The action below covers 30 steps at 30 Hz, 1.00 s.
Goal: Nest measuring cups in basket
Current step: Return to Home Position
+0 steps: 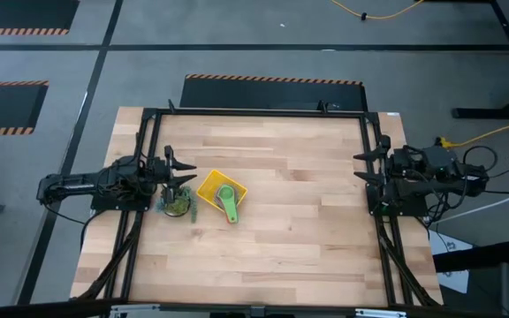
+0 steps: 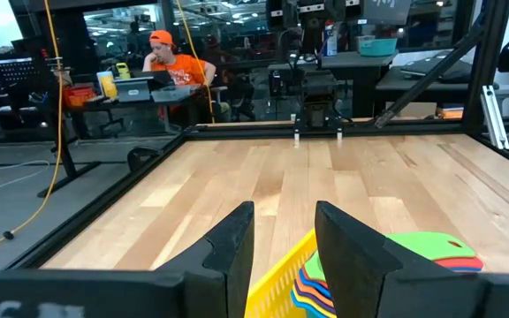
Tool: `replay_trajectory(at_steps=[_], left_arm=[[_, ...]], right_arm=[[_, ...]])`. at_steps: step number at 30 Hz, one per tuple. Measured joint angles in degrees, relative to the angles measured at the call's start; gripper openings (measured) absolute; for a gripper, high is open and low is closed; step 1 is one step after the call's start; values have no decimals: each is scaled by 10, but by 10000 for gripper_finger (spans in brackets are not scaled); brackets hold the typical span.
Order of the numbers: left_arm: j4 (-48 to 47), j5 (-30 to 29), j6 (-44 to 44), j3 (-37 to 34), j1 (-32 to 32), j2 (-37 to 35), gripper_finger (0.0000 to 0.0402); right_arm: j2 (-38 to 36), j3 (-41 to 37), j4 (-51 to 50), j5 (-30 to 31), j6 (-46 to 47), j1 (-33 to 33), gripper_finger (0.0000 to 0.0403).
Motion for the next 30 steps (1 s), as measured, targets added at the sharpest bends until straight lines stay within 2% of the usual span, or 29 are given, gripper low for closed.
replay_trajectory(at_steps=[11,23,30], left_arm=[[0,0,0,0,0,0,115],[0,0,0,0,0,0,115],[0,0,0,0,0,0,115]], right_arm=[[-15,-61,82,-26,-13,0,248],[-15,-201,270,-26,-50,0,248],[-15,-230,300,-26,-65,-12,248]])
